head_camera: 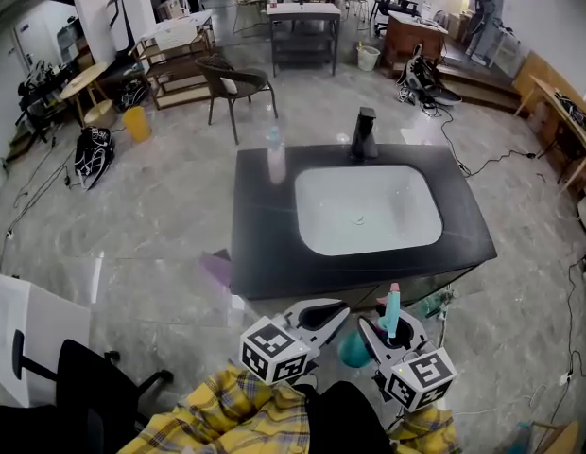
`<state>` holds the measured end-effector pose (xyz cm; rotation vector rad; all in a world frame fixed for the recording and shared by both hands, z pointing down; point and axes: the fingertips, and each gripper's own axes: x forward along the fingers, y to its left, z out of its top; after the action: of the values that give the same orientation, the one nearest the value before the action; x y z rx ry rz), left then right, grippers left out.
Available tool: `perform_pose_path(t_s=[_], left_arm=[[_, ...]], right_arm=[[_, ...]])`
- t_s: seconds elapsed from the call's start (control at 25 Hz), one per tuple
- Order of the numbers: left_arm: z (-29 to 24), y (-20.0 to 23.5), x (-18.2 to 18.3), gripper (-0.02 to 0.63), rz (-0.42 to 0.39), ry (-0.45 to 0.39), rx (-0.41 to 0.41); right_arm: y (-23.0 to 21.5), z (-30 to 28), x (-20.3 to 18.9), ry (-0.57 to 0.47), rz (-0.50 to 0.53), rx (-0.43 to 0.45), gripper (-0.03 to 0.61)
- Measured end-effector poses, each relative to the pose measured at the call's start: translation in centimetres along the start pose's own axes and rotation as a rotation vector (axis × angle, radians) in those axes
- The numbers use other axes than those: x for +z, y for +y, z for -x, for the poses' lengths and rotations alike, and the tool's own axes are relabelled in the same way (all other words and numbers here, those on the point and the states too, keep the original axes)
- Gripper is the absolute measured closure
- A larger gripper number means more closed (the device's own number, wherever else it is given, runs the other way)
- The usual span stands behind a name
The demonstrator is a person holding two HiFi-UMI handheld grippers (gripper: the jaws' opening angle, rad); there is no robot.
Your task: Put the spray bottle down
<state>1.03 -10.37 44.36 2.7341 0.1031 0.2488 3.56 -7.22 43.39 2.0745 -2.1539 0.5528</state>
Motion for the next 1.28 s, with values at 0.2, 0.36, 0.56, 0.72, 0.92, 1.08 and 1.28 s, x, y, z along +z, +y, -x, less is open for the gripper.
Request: perform_pose_path(t_s=[0.2,0.36,0.56,0.72,0.92,1.08,1.28], left_arm=[[-1.1,1.3,0.3,0.586,-0.003,-0.004,0.005],[-2.1,2.3,1.2,0.586,-0.01,-0.016,0.014],[-4.6,3.5,2.1,0.586,-0.005,-0.024,0.033],[-7.8,4.7,3.4,0.589,0.002,-0.035,0.044],[-12.5,5.9,5.0,0.591,-0.002,-0.041,0.06],[-16.3,7.0,6.3,0.591,0.0,-0.042,0.08],[-20.9,8.5,8.1,0.591,0.004,-0.05,0.116]], right_arm=[[-1.2,-1.2,0.2,-0.001,-0.003,0.001,0.425],[-2.1,-2.0,1.2,-0.02,-0.011,0.012,0.425],[-5.0,-3.2,2.0,-0.017,0.01,0.026,0.426],[-8.1,-4.2,3.1,-0.014,0.026,0.05,0.425],[-12.6,-5.3,4.5,-0.007,0.037,0.071,0.425],[-16.7,-6.3,5.9,-0.002,0.035,0.09,0.425],[-21.6,-6.9,7.4,-0.001,0.039,0.113,0.425]])
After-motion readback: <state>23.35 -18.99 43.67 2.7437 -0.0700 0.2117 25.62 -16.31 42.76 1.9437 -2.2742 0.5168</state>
